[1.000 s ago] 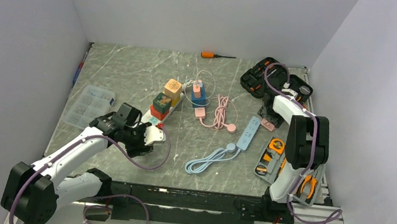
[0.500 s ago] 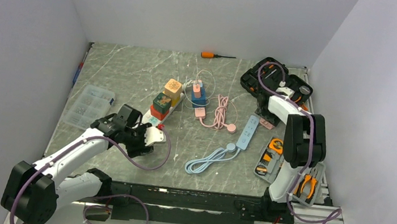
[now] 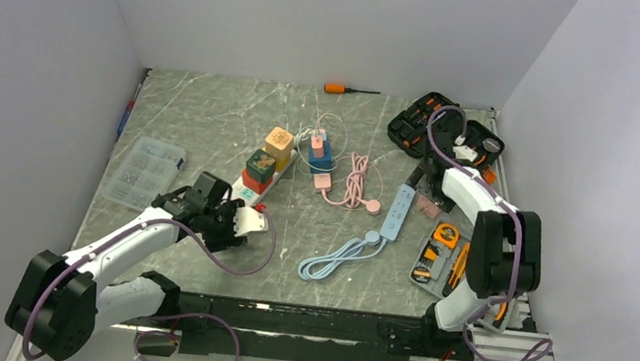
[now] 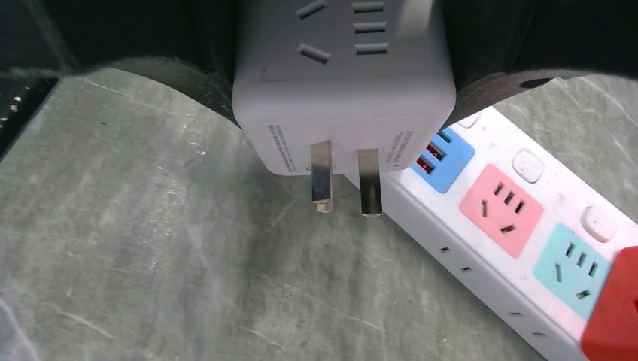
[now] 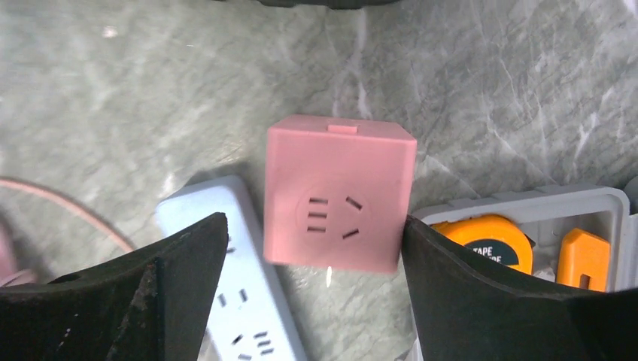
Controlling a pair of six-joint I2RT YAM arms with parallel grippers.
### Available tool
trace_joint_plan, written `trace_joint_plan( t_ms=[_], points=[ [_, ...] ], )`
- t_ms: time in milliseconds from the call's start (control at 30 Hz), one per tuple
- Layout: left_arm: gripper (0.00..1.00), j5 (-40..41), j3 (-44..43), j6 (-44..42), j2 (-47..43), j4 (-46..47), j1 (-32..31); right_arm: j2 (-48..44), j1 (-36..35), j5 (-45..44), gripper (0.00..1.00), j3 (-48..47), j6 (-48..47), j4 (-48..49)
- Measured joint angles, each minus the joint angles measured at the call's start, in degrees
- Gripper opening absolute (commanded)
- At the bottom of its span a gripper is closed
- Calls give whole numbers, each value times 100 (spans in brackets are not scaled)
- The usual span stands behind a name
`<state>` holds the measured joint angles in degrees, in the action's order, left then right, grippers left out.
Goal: Pull the plug off the socket
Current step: Place the plug at the center of the board.
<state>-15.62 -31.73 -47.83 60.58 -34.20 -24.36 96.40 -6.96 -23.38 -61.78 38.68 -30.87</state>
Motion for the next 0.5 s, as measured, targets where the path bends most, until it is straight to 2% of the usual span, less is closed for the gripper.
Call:
trace_joint_plan(
  t_ms=[167, 367, 500],
  points=[
    [11, 205, 46, -125, 131, 345, -7, -708, -149, 20, 87, -37, -17, -57],
    [13, 393, 328, -468, 70, 824, -52, -1447, -514, -15, 87, -157, -59, -79],
    [26, 485, 616, -710, -173, 1095, -94, -1600, -748, -17, 88, -168, -81, -83]
  ],
)
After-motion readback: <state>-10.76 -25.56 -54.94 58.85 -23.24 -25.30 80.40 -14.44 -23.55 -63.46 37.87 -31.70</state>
